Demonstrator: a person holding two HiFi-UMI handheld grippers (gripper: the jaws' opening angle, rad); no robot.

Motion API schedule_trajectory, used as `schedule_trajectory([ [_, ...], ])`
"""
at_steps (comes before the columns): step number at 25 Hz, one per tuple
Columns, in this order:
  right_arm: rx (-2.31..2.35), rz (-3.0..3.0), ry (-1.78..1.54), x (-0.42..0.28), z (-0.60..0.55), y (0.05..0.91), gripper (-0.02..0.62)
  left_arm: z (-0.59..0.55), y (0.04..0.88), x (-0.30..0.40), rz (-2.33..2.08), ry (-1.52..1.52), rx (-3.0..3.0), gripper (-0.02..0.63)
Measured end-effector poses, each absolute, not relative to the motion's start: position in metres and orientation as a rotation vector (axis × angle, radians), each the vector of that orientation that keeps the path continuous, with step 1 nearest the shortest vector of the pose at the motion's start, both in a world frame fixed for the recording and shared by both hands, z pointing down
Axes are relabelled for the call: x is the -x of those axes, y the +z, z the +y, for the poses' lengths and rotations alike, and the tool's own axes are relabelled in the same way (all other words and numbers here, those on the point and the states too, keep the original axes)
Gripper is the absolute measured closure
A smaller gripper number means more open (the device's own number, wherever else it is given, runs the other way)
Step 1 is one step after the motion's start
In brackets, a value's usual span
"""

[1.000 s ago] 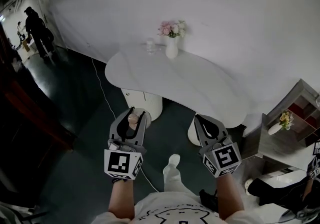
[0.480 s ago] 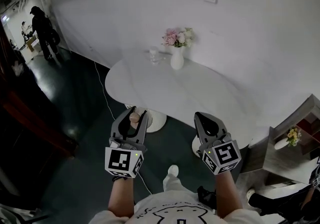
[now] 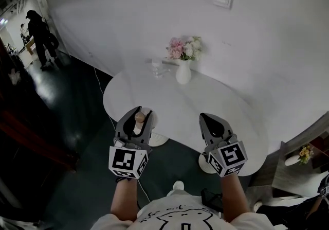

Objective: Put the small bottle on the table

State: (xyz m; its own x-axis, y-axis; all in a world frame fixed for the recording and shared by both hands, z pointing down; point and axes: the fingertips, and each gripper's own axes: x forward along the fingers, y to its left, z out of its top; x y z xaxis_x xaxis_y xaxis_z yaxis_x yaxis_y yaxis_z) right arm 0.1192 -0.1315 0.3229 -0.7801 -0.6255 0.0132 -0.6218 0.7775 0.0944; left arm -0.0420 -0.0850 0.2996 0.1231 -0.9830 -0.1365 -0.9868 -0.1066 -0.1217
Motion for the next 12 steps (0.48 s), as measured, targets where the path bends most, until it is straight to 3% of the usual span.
schedule_trajectory([
  [12, -1.033, -2.854, -0.066, -0.074, -0.206, 0.354, 0.604, -0.172, 0.328, 0.082, 1.944, 0.002, 2.284, 0.474],
])
